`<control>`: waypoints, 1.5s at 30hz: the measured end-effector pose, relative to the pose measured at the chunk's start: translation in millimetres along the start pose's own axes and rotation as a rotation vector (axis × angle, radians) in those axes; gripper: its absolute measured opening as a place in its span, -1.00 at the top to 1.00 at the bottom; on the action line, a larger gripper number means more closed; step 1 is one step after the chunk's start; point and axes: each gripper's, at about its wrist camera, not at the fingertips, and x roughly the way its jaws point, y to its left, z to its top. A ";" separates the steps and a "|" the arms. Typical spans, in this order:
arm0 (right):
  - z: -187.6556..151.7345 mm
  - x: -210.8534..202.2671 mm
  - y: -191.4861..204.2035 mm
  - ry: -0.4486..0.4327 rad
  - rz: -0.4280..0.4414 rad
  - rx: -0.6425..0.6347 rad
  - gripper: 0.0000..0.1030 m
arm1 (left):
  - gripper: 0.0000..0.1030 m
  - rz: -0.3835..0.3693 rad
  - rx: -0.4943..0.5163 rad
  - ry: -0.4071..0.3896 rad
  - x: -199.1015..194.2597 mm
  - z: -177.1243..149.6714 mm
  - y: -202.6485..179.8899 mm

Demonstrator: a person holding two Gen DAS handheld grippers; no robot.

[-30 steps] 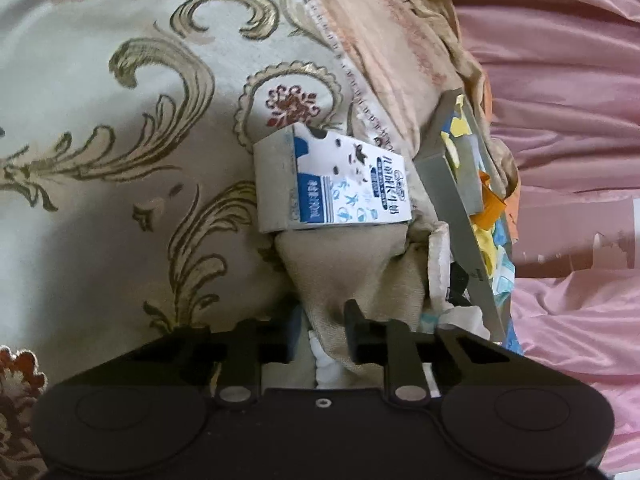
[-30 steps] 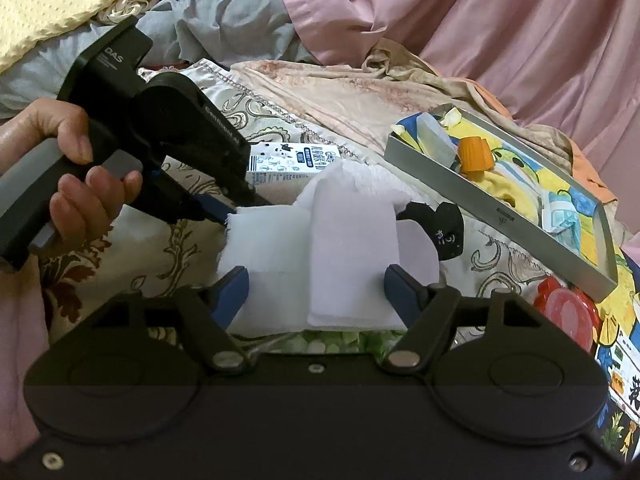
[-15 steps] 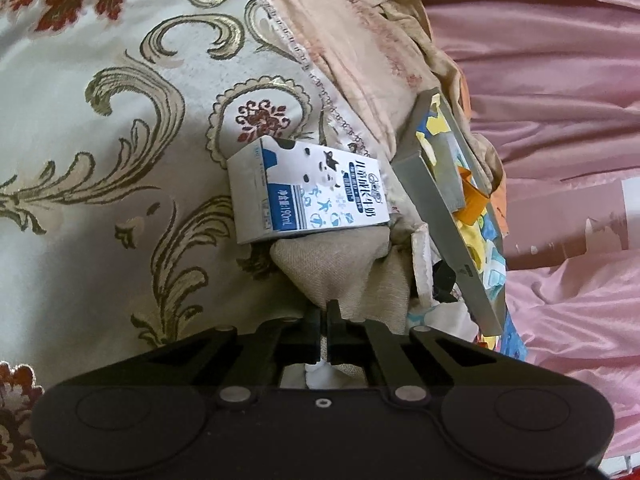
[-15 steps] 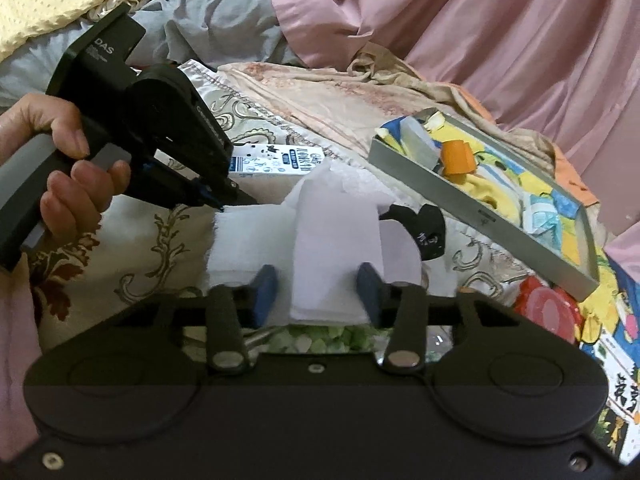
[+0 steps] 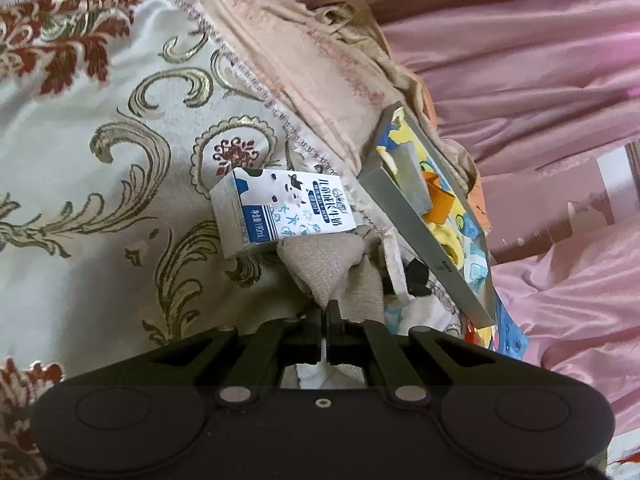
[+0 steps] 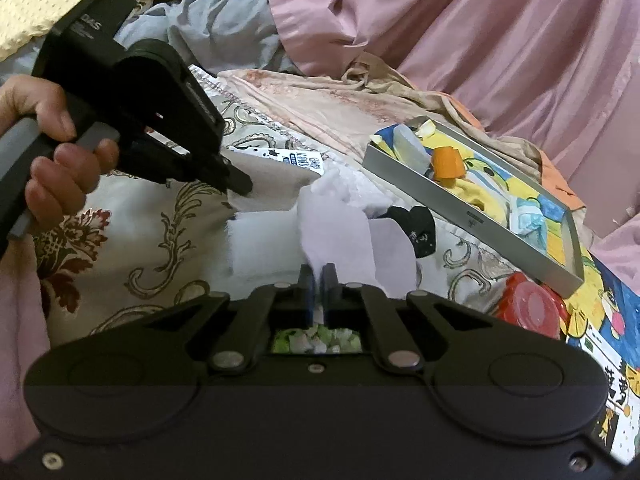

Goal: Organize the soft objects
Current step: 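Grasp the beige cloth bag with the left gripper while the right gripper grasps the white cloth, then lift the beige bag and white cloth and carry them over the framed tray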

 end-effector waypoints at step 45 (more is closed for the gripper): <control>16.2 -140.5 -23.8 -0.270 -0.037 -0.085 1.00 | 1.00 0.017 0.714 -0.100 -171.7 -38.7 -177.1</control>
